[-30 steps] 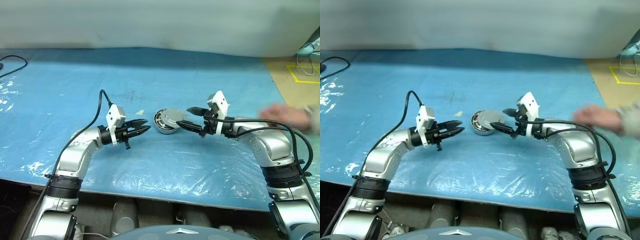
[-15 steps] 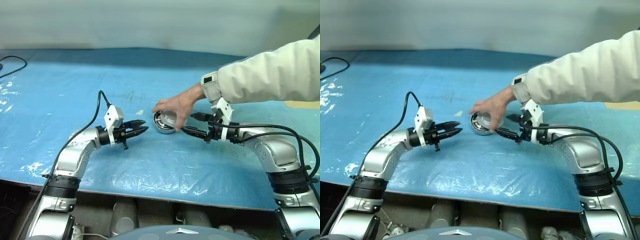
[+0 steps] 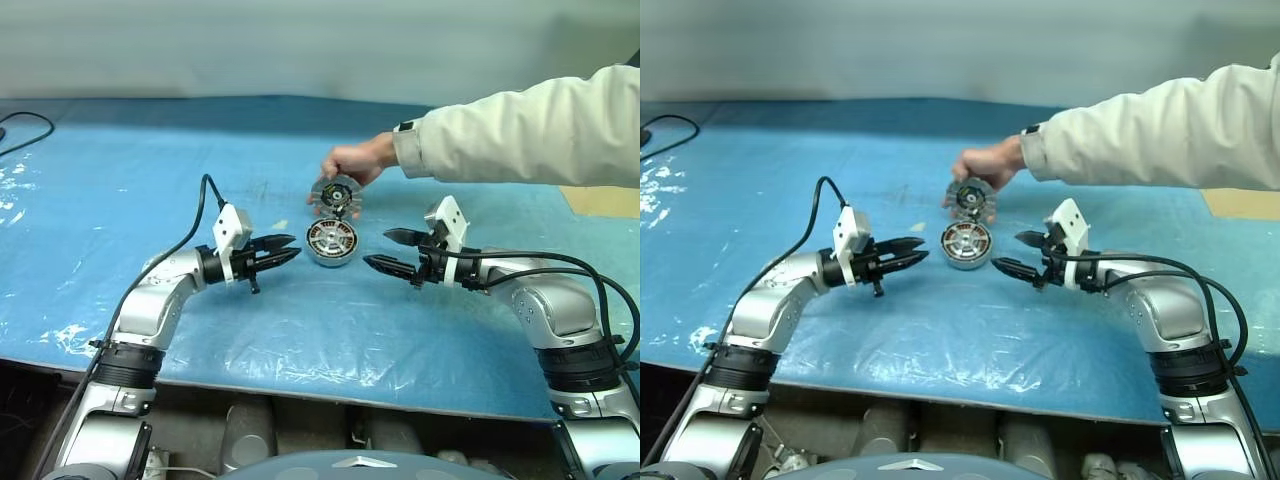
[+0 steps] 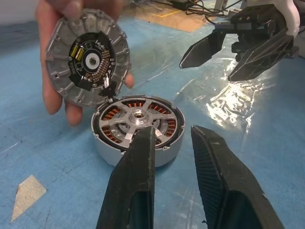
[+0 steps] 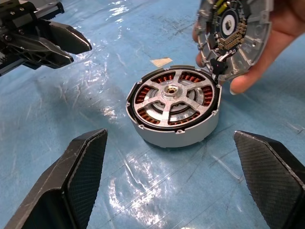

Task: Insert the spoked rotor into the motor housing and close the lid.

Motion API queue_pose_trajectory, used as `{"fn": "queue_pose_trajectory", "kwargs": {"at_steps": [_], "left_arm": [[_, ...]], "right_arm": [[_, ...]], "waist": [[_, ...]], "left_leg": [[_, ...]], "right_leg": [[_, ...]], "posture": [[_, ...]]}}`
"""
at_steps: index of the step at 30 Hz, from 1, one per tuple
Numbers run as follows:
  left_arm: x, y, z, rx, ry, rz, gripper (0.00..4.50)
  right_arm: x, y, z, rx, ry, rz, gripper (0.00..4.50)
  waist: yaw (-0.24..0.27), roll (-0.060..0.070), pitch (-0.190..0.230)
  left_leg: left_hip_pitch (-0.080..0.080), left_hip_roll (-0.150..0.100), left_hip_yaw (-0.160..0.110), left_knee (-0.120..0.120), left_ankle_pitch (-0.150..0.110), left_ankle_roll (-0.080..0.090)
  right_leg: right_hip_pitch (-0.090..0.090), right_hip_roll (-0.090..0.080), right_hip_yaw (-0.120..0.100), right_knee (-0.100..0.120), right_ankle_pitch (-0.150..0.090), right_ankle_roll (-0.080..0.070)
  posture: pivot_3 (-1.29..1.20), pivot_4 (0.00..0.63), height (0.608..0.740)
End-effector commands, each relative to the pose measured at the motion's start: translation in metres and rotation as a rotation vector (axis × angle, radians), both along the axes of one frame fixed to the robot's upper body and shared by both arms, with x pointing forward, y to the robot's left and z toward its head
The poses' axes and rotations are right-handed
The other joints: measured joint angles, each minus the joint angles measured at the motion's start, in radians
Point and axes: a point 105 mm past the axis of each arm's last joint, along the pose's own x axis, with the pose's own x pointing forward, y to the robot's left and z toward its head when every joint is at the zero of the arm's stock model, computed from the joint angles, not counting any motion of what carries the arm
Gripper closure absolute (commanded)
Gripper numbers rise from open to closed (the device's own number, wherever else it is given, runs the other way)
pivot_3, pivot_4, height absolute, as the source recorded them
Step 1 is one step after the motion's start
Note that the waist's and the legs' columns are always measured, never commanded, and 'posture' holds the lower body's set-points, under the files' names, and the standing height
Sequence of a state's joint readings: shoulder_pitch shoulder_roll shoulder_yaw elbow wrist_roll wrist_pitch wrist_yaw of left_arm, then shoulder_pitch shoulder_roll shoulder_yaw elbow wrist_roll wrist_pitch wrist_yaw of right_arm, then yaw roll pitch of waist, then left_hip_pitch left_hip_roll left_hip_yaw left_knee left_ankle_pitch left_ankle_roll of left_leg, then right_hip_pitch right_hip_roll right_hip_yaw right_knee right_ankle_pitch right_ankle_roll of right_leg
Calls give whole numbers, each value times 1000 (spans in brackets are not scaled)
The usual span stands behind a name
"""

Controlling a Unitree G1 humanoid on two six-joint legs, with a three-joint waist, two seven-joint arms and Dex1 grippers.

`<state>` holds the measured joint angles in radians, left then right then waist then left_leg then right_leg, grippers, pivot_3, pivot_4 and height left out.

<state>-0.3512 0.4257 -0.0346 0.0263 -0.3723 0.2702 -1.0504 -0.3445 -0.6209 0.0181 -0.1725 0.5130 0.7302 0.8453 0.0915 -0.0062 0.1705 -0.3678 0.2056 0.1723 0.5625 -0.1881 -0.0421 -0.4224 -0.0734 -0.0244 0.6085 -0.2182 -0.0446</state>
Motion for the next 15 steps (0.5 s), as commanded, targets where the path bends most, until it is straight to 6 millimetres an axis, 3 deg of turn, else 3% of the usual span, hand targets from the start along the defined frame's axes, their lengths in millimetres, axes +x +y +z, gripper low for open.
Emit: {"fn": "queue_pose_trajectory", "kwargs": {"at_steps": [1, 11, 15], "left_arm": [[1, -1, 9, -23, -27, -1, 3278], [3, 3, 10, -38, -34, 26, 3278], [6, 7, 12, -46, -40, 47, 3278]], "right_arm": [[2, 3, 19, 10, -74, 22, 57], [19, 2, 26, 69, -75, -35, 57], [36, -6, 27, 114, -84, -132, 995]], "waist": [[0, 0, 0], [1, 0, 0], [0, 0, 0]], "left_leg": [[0, 0, 0, 0, 0, 0], [0, 0, 0, 1, 0, 0], [0, 0, 0, 2, 0, 0]], "right_leg": [[0, 0, 0, 0, 0, 0], [0, 0, 0, 1, 0, 0], [0, 0, 0, 2, 0, 0]], "posture": [[0, 150, 740], [0, 150, 740], [0, 150, 740]]}}
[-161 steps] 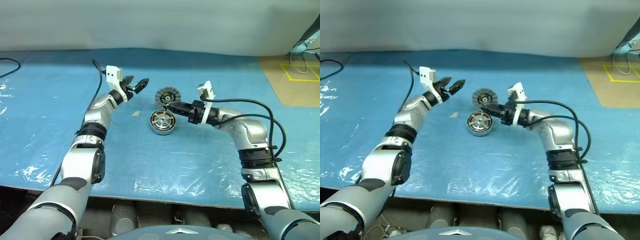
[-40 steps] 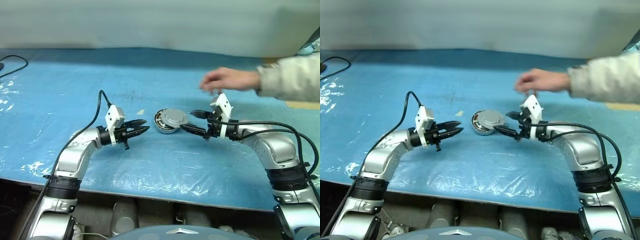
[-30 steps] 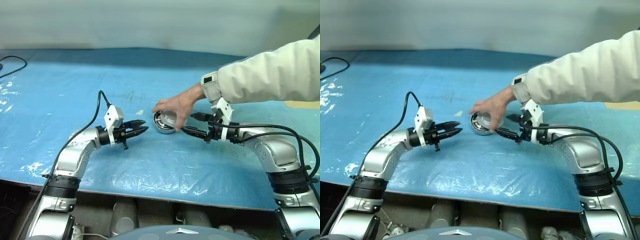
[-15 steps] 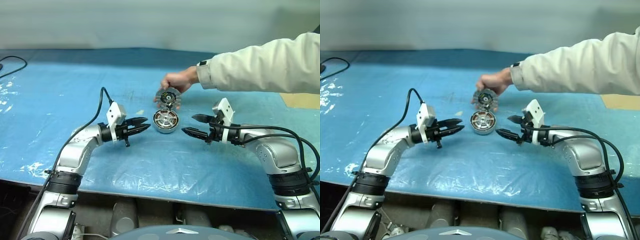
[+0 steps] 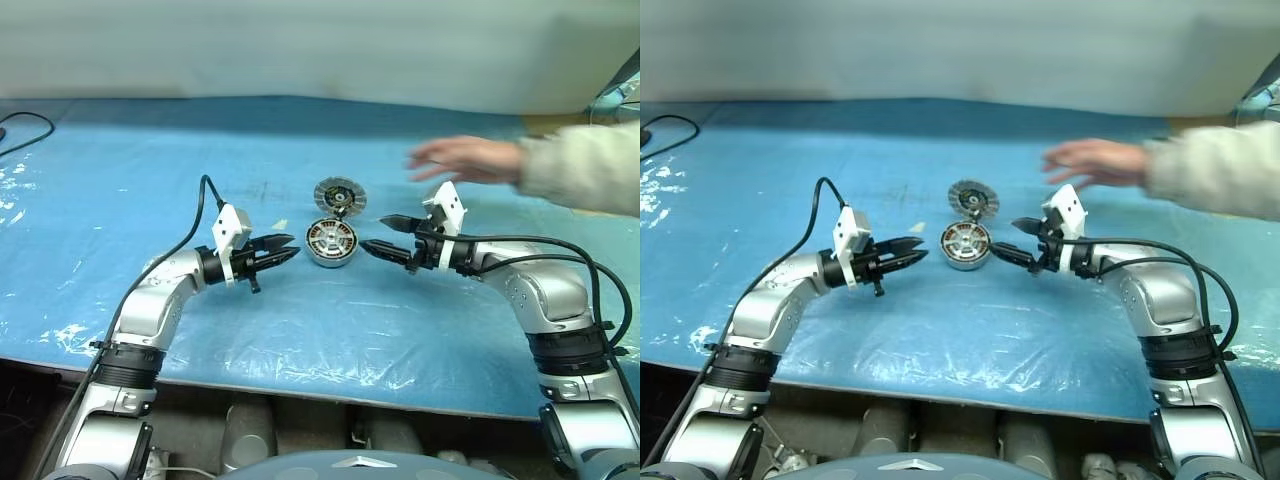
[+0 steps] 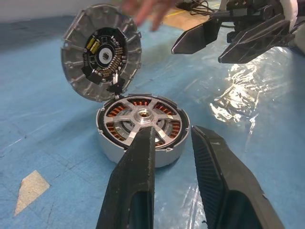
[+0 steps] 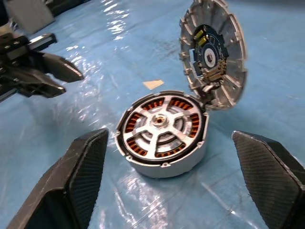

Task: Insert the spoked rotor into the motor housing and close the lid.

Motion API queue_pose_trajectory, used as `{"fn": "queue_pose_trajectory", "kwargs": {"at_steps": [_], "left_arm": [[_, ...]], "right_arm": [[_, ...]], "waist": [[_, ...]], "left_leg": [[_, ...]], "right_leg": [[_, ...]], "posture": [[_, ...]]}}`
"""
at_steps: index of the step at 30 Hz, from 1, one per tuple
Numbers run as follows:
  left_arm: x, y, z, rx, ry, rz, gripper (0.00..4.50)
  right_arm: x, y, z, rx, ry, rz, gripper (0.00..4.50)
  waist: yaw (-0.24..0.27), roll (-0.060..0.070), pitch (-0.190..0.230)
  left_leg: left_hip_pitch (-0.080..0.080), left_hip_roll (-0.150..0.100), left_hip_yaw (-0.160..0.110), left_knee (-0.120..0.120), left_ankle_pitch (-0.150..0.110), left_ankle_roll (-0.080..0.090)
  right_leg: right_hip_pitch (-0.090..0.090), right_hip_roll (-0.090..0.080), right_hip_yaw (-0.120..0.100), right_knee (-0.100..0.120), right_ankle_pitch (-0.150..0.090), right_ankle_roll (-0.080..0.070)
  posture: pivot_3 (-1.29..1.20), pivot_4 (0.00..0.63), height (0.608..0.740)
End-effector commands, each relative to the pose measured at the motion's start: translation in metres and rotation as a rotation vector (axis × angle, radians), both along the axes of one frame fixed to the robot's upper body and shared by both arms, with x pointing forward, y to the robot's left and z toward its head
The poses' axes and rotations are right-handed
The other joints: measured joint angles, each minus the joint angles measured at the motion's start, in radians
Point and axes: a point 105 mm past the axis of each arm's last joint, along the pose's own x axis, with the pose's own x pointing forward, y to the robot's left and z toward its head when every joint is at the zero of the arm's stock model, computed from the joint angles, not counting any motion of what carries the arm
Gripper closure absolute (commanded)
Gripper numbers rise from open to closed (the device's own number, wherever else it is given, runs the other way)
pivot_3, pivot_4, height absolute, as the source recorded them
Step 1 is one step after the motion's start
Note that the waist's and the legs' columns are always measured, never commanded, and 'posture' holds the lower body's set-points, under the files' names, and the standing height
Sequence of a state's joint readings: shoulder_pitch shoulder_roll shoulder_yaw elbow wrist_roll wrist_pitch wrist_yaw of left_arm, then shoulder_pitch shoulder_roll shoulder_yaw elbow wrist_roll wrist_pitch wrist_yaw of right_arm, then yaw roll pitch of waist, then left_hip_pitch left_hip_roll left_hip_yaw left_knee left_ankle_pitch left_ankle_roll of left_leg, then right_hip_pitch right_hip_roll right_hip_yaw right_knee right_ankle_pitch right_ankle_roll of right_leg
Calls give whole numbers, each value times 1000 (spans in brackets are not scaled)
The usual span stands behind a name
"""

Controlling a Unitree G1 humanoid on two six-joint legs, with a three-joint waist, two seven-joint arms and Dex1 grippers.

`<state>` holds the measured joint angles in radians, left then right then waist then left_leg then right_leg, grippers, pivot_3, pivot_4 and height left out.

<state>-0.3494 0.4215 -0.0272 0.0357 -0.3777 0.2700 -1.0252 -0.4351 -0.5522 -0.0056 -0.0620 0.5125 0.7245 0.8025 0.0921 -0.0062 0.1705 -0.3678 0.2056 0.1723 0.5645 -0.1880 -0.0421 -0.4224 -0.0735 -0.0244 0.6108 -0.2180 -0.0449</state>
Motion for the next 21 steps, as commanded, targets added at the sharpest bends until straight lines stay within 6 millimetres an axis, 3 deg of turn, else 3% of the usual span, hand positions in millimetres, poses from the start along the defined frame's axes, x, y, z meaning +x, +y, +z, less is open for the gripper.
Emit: {"fn": "queue_pose_trajectory", "kwargs": {"at_steps": [1, 9, 15, 21], "left_arm": [[3, 5, 13, -32, -47, 19, 3278], [9, 6, 9, -34, -50, 30, 3278], [12, 5, 5, -39, -58, 34, 3278], [11, 9, 3, -38, -55, 38, 3278]], "right_arm": [[19, -11, 19, 48, -80, -103, 1361], [68, -17, 49, 199, -102, -271, 4410], [101, 5, 50, 184, -83, -251, 4462], [101, 47, 52, 180, -71, -53, 4462]], "waist": [[-1, 0, 0], [-14, 0, 0], [-23, 0, 0], [-24, 0, 0]], "left_leg": [[0, 0, 0, 1, 0, 0], [0, -1, 0, 4, 0, 0], [-1, -1, 0, 4, 0, 0], [-2, 0, 0, 5, 0, 0]], "right_leg": [[0, 0, 0, 1, 0, 0], [0, 0, 0, 5, 0, 0], [0, 0, 0, 5, 0, -1], [-2, 0, -1, 7, -1, -2]], "posture": [[0, 150, 740], [0, 150, 740], [0, 150, 740], [0, 150, 740]]}}
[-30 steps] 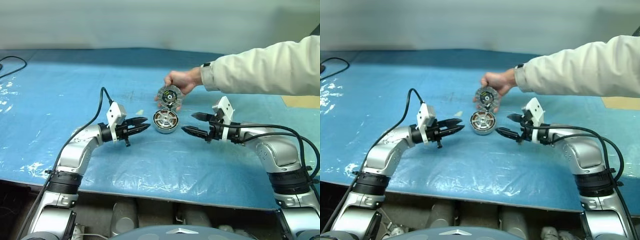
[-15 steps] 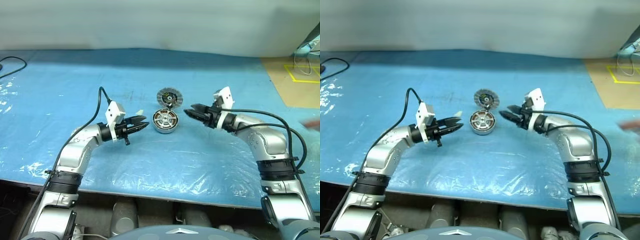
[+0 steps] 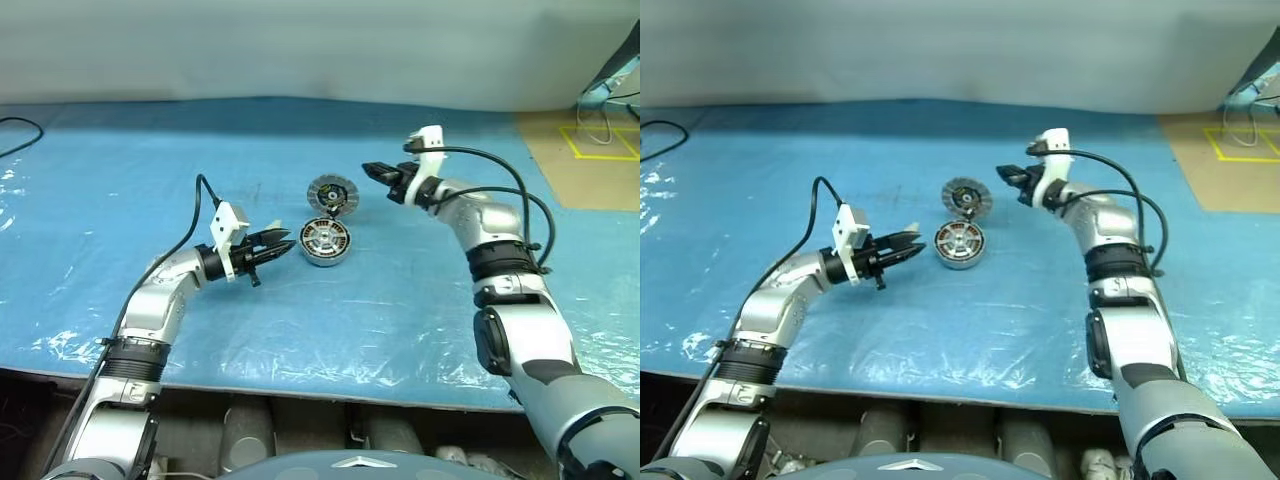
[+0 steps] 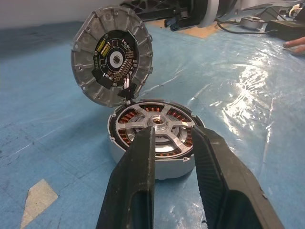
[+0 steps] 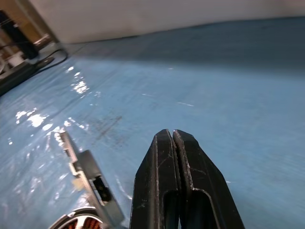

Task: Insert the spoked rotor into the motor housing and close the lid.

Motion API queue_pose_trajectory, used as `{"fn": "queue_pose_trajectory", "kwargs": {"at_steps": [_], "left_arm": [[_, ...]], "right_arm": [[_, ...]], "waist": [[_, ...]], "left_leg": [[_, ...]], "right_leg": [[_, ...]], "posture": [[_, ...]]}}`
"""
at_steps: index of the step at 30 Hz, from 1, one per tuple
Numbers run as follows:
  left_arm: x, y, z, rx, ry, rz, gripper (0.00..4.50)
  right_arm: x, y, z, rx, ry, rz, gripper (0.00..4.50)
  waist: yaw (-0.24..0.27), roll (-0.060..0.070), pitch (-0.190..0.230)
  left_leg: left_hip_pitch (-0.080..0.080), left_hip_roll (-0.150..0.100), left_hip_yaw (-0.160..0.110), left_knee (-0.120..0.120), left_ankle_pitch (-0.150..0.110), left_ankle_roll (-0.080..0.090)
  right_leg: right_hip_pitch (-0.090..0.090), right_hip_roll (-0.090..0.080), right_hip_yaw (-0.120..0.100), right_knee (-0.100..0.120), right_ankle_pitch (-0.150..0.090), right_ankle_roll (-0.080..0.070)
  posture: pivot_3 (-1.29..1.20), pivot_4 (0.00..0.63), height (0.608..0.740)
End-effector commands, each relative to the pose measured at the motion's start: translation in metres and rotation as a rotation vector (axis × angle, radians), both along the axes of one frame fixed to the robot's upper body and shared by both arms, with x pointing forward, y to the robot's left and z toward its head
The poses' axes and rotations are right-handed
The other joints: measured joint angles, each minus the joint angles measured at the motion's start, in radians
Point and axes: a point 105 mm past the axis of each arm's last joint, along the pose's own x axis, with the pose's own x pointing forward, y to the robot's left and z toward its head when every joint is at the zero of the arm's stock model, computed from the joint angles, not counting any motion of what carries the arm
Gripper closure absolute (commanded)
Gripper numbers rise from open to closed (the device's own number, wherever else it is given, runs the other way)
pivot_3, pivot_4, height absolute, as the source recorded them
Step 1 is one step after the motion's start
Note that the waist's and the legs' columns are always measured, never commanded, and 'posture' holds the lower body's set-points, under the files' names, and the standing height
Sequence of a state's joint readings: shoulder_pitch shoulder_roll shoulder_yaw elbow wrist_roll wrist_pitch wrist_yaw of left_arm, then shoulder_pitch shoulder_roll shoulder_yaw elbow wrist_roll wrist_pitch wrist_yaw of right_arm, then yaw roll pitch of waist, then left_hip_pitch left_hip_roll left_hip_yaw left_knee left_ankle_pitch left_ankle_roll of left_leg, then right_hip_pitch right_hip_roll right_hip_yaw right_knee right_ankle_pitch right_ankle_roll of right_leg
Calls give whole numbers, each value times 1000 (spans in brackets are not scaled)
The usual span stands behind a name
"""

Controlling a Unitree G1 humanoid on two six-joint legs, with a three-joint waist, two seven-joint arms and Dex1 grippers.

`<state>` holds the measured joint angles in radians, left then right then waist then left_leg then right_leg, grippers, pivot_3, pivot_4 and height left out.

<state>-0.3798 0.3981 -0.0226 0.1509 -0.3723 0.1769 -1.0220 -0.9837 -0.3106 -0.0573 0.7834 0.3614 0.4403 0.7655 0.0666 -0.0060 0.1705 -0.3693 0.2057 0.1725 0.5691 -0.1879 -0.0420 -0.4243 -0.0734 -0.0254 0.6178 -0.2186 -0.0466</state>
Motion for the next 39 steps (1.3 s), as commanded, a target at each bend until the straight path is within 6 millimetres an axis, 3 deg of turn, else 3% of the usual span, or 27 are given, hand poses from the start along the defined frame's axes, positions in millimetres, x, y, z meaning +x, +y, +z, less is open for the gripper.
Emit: {"fn": "queue_pose_trajectory", "kwargs": {"at_steps": [1, 5, 11, 15, 19, 28, 32, 35, 39], "left_arm": [[0, 6, 7, -6, -39, 8, 3278], [-1, 7, 5, -6, -36, 16, 3278], [-5, 8, 4, 2, -33, 13, 3278], [-3, 7, 9, -12, -36, 19, 3278], [-4, 3, 10, -24, -31, 10, 3278], [-6, 4, 12, -19, -23, 7, 3278], [-6, 2, 14, -21, -24, 3, 3278], [-8, 1, 16, -27, -22, 0, 3278], [-8, 0, 17, -30, -22, 0, 3278]], "right_arm": [[-5, 22, 21, 8, -77, 131, 4462], [-23, 43, 22, 9, -82, 301, 4462], [-50, 47, 1, -105, -78, 445, 4462], [-58, 49, -17, -134, -60, 434, 4462], [-64, 48, -48, -190, -12, 406, 4462], [-86, 47, -80, -254, 48, 425, 4462], [-84, 50, -66, -183, 23, 399, 4462], [-88, 48, -25, -51, -34, 430, 4462], [-84, 42, -12, -93, -101, 387, 4462]], "waist": [[2, 0, 0], [3, 0, 0], [6, 0, 0], [5, 0, 0], [4, 0, 0], [2, 0, 0], [2, 0, 0], [3, 0, 0], [3, 0, 0]], "left_leg": [[0, 0, 0, 0, 0, 0], [-1, 1, 0, 1, 0, 5], [-1, 1, 0, 2, 0, 5], [0, 1, 0, 2, 0, 4], [1, 1, 0, 3, -1, 2], [1, 1, 0, 2, -1, 2], [3, 1, 0, 2, -1, 2], [2, 1, 0, 2, -1, 2], [1, 1, 0, 0, -1, 1]], "right_leg": [[0, 0, 0, 0, 0, 0], [0, 0, 0, 0, 0, 0], [0, 0, -1, 1, 0, 0], [0, 0, 0, 1, 0, 0], [0, 0, 0, 2, 0, 0], [1, 0, 0, 1, 0, 0], [2, 0, 1, 2, 0, 0], [1, 0, 1, 1, 0, 0], [1, 0, 1, -1, 0, 0]], "posture": [[0, 150, 740], [0, 150, 740], [0, 150, 740], [0, 150, 740], [0, 150, 740], [0, 150, 740], [0, 150, 740], [0, 150, 740], [0, 150, 740]]}}
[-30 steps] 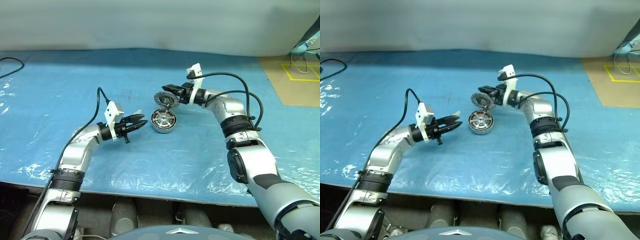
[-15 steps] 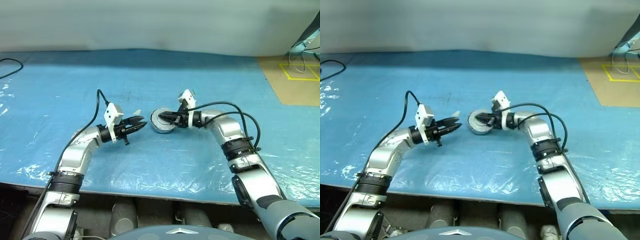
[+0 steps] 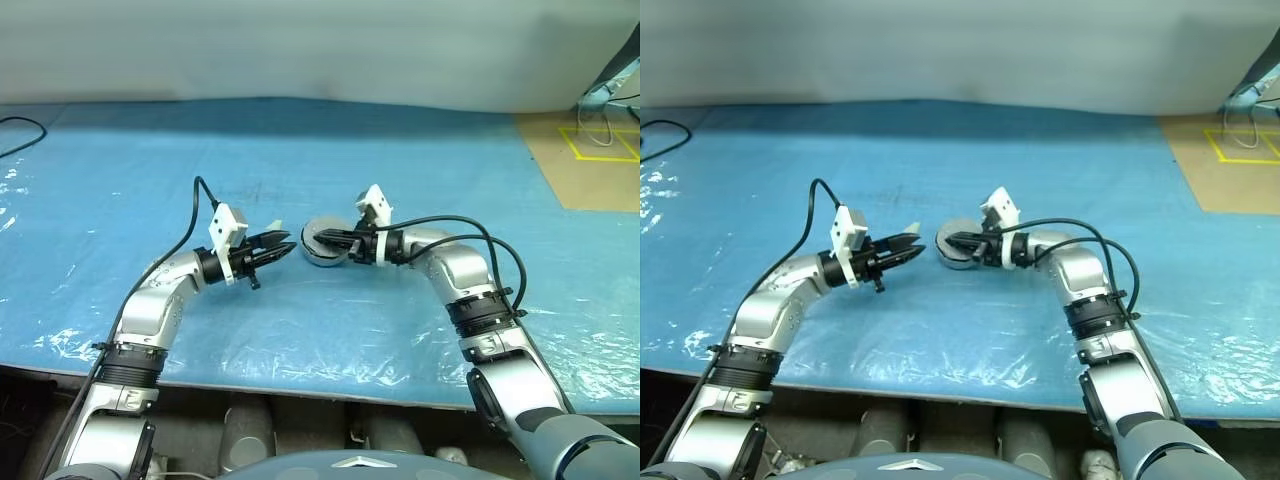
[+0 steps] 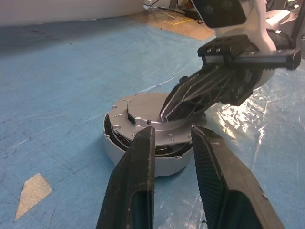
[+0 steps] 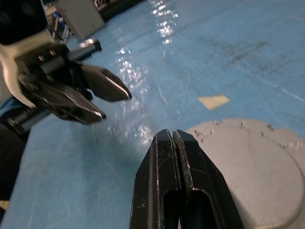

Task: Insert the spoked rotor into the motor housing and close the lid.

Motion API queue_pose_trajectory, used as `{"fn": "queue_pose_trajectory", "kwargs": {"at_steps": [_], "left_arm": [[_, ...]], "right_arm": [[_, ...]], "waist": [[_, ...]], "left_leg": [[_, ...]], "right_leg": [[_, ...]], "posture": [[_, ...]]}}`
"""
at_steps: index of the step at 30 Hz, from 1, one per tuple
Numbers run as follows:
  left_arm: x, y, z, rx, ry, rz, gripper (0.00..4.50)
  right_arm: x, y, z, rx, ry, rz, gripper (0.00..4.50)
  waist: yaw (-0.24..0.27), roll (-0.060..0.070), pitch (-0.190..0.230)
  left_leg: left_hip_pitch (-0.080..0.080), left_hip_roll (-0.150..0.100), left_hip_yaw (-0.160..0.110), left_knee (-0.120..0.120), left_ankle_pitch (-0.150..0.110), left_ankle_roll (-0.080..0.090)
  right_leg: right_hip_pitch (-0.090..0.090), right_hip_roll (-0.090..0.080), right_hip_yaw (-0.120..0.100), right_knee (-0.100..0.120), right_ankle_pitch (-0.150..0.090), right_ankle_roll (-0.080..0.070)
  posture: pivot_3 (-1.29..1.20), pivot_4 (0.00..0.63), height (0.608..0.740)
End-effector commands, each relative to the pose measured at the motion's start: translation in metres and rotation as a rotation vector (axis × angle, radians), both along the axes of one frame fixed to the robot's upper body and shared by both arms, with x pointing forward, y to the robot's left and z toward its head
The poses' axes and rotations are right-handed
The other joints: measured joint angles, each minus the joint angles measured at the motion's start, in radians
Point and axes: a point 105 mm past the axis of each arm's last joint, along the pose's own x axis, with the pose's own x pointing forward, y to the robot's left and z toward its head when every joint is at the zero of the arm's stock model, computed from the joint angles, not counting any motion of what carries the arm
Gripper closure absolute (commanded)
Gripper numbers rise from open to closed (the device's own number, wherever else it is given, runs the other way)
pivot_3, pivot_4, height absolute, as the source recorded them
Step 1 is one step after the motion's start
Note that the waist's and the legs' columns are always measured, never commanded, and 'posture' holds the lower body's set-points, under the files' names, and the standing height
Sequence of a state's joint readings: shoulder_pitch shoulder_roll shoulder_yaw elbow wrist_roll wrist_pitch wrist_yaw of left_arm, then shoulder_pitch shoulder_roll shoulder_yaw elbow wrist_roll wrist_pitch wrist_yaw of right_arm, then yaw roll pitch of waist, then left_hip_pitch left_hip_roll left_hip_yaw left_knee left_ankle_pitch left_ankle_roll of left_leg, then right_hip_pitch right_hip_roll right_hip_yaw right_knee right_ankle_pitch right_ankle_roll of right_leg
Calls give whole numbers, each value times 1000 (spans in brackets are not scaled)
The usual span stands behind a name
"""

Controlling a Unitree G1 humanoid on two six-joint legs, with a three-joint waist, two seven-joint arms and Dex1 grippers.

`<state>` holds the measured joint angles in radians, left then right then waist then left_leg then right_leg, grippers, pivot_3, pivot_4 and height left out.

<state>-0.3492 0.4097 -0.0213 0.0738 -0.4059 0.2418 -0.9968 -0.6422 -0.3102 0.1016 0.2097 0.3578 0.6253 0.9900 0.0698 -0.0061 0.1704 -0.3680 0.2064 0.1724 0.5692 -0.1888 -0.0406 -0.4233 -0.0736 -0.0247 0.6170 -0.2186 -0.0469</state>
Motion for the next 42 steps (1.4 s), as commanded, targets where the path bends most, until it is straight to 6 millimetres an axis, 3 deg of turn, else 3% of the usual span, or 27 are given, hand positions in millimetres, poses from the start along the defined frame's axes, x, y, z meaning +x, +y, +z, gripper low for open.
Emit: {"fn": "queue_pose_trajectory", "kwargs": {"at_steps": [1, 4, 14, 22, 38, 42], "left_arm": [[-1, 0, 13, -15, -46, -2, 3278], [-1, -1, 14, -17, -46, -2, 3278], [-1, -2, 14, -12, -49, -3, 3278], [-2, -1, 11, -3, -46, 0, 3278], [-1, -1, 8, 0, -39, 7, 3278], [0, 1, 7, 0, -38, 14, 3278]], "right_arm": [[2, -5, 24, -11, -118, -17, 4296], [0, -7, 16, -60, -128, -17, 3562], [-2, -2, -15, -158, -92, -23, 117], [8, -4, -11, -138, -112, -78, 48], [2, -3, -43, -335, -241, -30, 48], [5, -1, -39, -302, -261, -58, 966]], "waist": [[0, 0, 0], [-1, 0, 0], [-1, 0, 0], [-2, 0, 0], [-2, 0, 0], [-3, 0, 0]], "left_leg": [[0, 0, 0, -1, 0, -1], [0, 0, 0, -2, 1, -1], [0, 0, 0, -3, 1, -1], [0, 0, 0, -3, 1, -1], [1, 0, 0, -3, 1, -1], [1, 0, 0, -3, 1, -1]], "right_leg": [[0, 0, 0, -1, 0, 0], [0, 0, 0, -1, 0, 0], [0, 0, 0, -3, 0, 0], [0, 0, 0, -3, 0, 0], [0, 0, 0, -3, 0, 0], [0, 0, 0, -2, 0, 0]], "posture": [[0, 150, 740], [0, 150, 740], [0, 150, 740], [0, 150, 740], [0, 150, 740], [0, 150, 740]]}}
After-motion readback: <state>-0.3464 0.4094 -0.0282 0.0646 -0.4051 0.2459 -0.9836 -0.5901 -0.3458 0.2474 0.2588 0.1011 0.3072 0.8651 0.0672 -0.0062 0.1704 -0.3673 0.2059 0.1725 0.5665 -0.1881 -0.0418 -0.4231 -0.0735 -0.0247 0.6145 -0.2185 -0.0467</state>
